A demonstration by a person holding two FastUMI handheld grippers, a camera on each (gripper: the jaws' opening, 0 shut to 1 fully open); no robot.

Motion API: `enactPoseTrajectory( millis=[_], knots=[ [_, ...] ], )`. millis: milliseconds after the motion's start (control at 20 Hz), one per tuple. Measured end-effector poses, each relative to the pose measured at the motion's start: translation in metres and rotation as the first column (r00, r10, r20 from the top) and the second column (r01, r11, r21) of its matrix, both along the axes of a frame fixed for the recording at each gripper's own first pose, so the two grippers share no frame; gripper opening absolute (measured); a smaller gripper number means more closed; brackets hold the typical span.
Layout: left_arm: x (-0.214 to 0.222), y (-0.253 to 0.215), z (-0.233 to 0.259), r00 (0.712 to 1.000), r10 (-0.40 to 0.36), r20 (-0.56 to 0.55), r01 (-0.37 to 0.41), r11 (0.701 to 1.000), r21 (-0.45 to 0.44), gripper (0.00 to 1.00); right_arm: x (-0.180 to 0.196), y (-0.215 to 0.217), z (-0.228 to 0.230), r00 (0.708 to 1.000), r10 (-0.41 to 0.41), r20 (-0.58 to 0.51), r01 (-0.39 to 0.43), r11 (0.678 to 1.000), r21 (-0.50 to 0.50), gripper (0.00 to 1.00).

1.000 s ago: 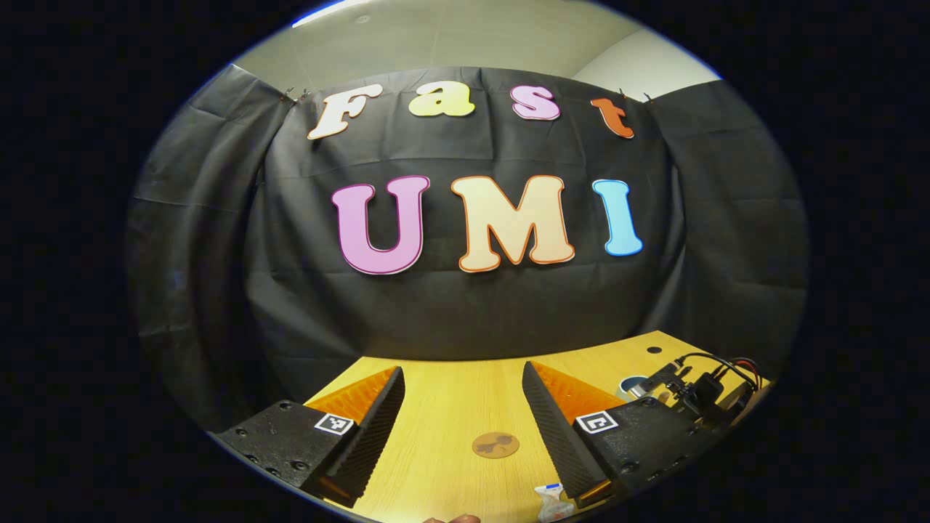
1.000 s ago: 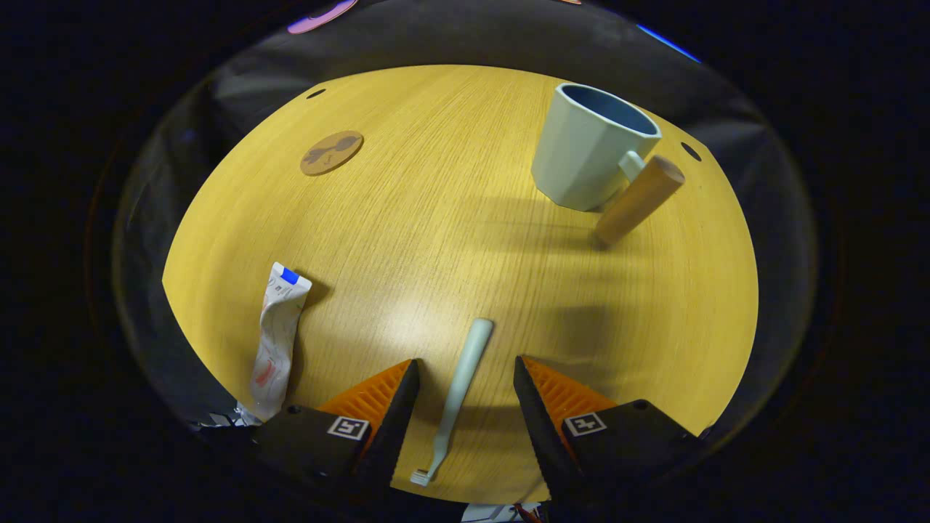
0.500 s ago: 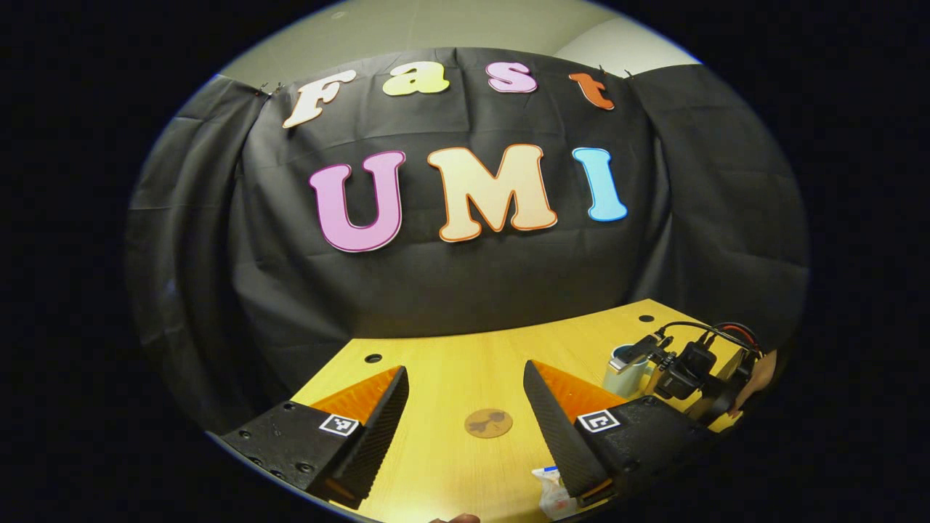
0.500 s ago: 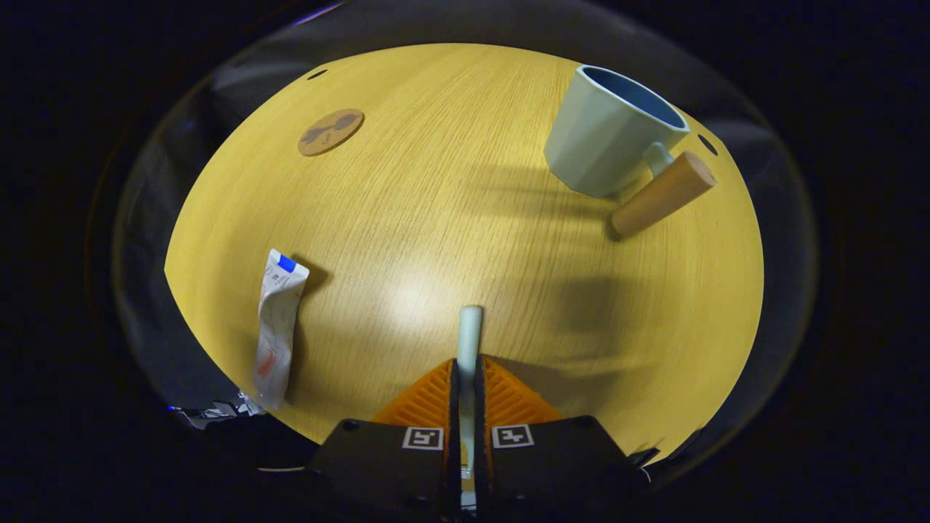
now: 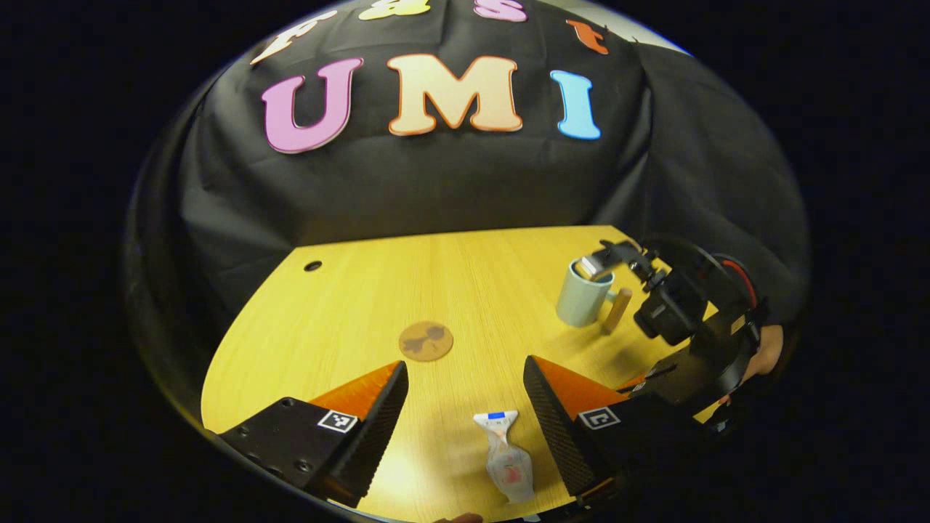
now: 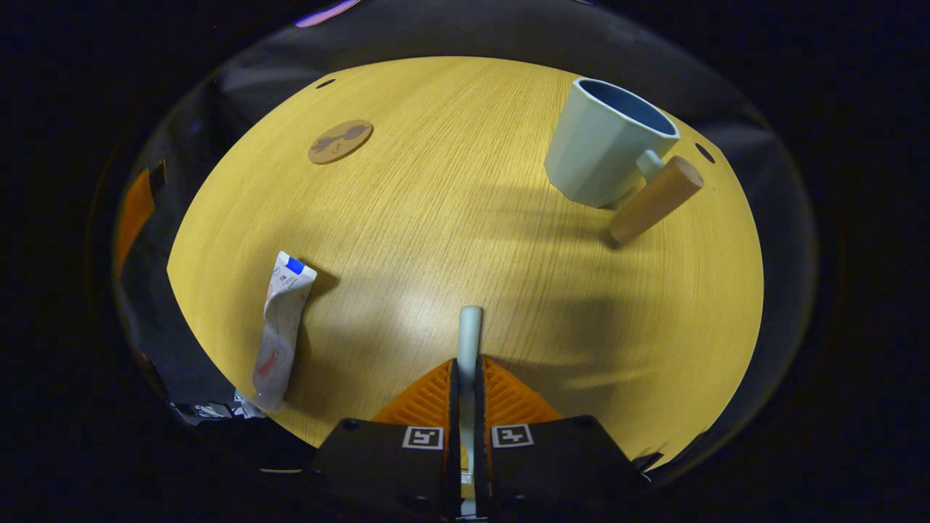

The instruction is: Put the toothbrush and toothpaste on the desktop into the cup, then pick up the cup and place it on the coaster on the desktop.

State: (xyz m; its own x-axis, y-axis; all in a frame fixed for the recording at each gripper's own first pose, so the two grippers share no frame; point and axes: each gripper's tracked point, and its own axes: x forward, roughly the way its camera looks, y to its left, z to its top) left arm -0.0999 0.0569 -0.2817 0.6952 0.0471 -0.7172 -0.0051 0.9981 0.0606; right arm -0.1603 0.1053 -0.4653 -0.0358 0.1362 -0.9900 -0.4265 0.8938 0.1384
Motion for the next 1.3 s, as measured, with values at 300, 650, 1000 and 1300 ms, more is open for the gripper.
enactPoseTrajectory(
  millis=[300,650,1000,1300],
  knots=[
    [-0.034,-0.019,-0.062,0.972,-0.018,-0.234,0.012,1.000,-0.028,0.94,0.000,0.000,0.001,1.000,0.004,0.021,-0.004,1.000,0.017,0.10],
    [-0.057,-0.021,-0.107,0.921,0.013,-0.389,-0.034,0.998,-0.046,0.94,-0.001,0.001,0.001,0.999,0.018,0.029,-0.019,0.999,0.029,0.10],
    [-0.058,-0.018,-0.118,0.890,0.010,-0.456,-0.019,1.000,-0.016,0.90,0.001,0.001,0.000,0.999,0.024,0.029,-0.025,0.999,0.035,0.10],
    [-0.049,-0.021,-0.121,0.890,0.023,-0.456,-0.040,0.999,-0.028,0.45,0.000,-0.003,-0.001,0.999,0.024,0.033,-0.026,0.999,0.038,0.10]
  ],
)
